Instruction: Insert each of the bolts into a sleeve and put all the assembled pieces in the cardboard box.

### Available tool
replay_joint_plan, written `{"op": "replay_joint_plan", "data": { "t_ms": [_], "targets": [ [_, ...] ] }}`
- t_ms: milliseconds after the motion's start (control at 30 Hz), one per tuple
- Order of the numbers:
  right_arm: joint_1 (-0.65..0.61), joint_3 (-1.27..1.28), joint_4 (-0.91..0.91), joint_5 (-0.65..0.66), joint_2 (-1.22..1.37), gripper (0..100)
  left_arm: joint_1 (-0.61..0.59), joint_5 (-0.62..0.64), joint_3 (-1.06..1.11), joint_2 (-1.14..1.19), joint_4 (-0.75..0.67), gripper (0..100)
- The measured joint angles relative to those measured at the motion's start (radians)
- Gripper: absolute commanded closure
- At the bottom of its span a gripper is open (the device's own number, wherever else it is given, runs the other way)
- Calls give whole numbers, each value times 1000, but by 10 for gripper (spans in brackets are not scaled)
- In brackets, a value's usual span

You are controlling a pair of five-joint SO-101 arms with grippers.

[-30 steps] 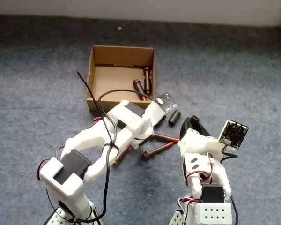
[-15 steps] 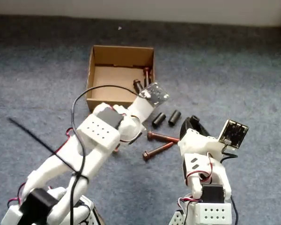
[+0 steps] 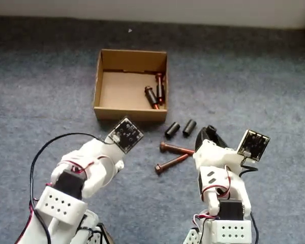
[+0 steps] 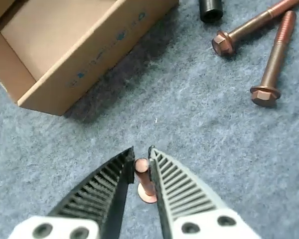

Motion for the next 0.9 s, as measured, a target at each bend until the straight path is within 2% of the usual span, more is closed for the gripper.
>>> {"op": "replay_joint_plan", "data": {
  "t_ms": [267,533,667,900],
  "targets": [
    [0,0,0,0,0,995,-124,-40,163,-275,25,993],
    [0,0,0,0,0,995,-330,-221,193,-404,173,993],
    [0,0,0,0,0,995,-416,-290,193,-407,203,994],
    [0,0,0,0,0,995,-437,-295,164,-405,207,994]
  ]
}}
